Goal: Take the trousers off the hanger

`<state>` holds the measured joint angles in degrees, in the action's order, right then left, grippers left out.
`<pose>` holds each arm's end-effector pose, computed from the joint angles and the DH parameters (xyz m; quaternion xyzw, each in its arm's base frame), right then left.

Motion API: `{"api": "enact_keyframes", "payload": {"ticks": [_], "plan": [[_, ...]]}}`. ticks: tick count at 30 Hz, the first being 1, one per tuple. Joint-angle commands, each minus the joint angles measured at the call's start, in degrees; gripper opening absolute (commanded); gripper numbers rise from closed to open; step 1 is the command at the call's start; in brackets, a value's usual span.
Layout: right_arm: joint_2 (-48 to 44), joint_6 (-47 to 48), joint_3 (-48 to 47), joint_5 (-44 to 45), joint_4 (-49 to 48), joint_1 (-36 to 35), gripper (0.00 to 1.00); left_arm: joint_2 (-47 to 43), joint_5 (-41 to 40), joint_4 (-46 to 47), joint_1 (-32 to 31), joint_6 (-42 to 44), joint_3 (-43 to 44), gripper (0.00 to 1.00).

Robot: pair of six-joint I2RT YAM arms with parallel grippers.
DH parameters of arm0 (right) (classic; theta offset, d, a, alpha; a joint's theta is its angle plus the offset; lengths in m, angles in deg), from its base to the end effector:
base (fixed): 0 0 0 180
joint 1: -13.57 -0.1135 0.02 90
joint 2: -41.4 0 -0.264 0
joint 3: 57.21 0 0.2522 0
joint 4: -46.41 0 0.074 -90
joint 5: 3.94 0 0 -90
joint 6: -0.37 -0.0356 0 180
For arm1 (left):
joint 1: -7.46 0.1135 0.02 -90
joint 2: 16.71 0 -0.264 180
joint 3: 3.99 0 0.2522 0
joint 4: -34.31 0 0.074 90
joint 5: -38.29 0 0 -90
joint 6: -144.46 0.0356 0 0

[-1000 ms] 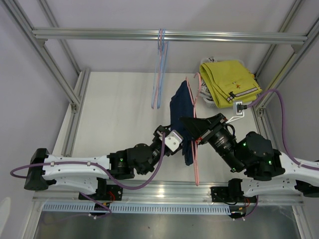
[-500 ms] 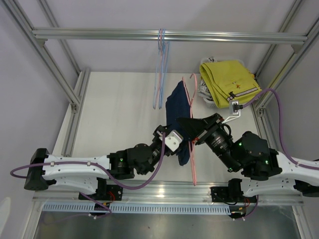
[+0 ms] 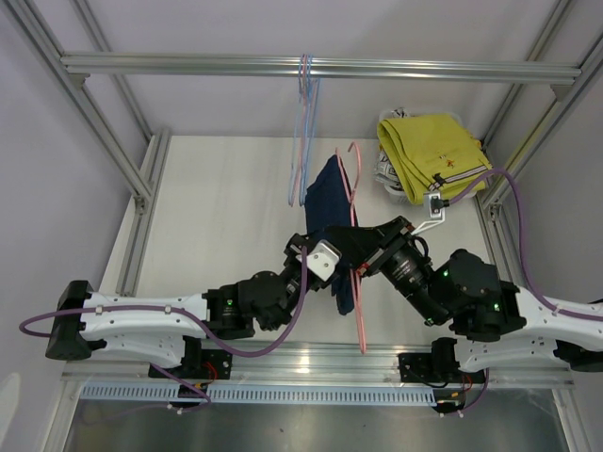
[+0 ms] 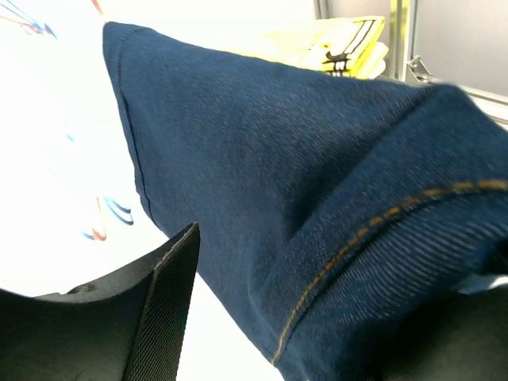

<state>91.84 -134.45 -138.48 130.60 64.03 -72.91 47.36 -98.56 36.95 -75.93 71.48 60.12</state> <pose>0.0351 0.1633 0.4690 0.0732 0.6428 0.5637 0.5135 0.0552 -0.2503 0.3557 0.3026 0.6264 -0.1336 0.7058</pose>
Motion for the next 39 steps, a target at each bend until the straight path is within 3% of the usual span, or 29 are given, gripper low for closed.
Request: {"api": "enact_keyframes", "payload": {"ticks": [1,18,20,23,27,32,39], "plan": [[-0.43,-0.88,-0.09,-0.32,-7.28,-0.36,0.00,-1.14,-3.24,4.60,0.16,0.12,-0.25,0.61],[2.74,-3.96,2.38,-3.31,-11.86,-0.45,0.00,4.04,-7.72,8.12,2.62,-1.63,1.07,0.60],[3.00,-4.84,2.90,-3.49,-11.68,-0.45,0.00,4.65,-8.26,8.03,2.80,-1.55,1.42,0.54],[2.83,-6.15,4.57,-3.75,-12.21,-0.62,0.00,4.74,-9.83,8.29,3.33,-1.90,1.77,0.37],[1.60,-7.47,7.46,-2.44,-13.08,-1.41,0.00,3.61,-10.98,8.12,4.03,-2.43,2.12,0.27],[-0.16,-8.88,10.90,0.46,-12.82,-2.38,0.00,0.01,-10.72,7.86,4.29,-2.78,1.60,0.02],[-2.97,-13.45,17.66,5.02,-10.10,-2.55,0.00,-7.90,-9.23,6.54,4.29,-2.86,0.37,0.01]]}}
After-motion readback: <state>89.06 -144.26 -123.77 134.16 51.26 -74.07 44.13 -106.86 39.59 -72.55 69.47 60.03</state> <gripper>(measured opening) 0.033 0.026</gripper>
